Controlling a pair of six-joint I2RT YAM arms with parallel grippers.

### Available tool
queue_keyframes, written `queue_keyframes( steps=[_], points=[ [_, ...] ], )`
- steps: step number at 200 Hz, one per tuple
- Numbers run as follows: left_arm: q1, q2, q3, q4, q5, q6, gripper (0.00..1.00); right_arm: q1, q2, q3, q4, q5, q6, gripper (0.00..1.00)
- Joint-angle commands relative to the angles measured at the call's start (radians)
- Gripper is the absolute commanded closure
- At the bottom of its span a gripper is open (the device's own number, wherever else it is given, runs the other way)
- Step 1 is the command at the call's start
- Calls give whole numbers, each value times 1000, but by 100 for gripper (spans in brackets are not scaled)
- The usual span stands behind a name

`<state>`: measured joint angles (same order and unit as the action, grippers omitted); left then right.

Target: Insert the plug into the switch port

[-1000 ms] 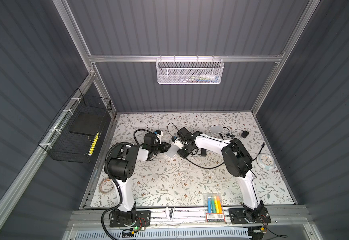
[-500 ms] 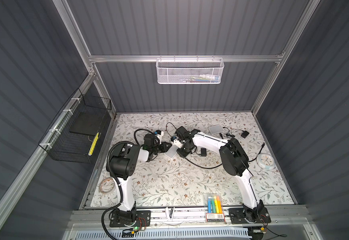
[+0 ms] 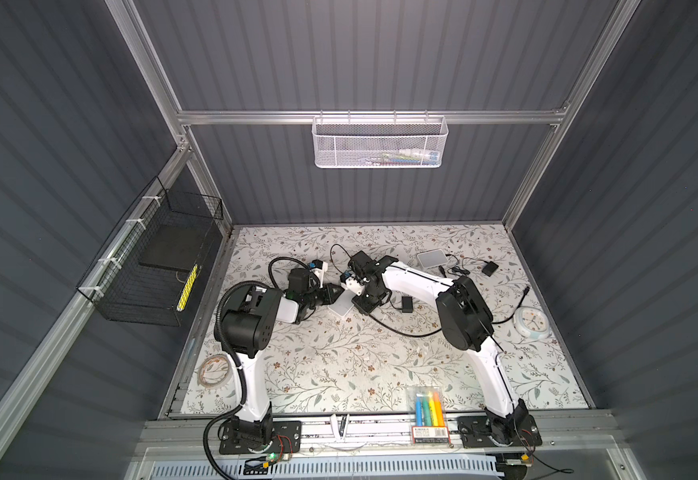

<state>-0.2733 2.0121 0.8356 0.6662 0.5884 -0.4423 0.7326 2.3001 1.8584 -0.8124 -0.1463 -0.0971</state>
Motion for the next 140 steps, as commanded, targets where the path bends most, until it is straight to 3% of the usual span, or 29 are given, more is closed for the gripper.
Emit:
queue_keyframes(
  steps=[1, 140],
  points=[
    [-79, 106, -80, -315, 87, -7, 84, 3, 14, 95, 297, -6, 14, 100],
    [-95, 130, -93, -287, 124, -11, 84, 9, 57, 197, 302, -7, 32, 100]
  ],
)
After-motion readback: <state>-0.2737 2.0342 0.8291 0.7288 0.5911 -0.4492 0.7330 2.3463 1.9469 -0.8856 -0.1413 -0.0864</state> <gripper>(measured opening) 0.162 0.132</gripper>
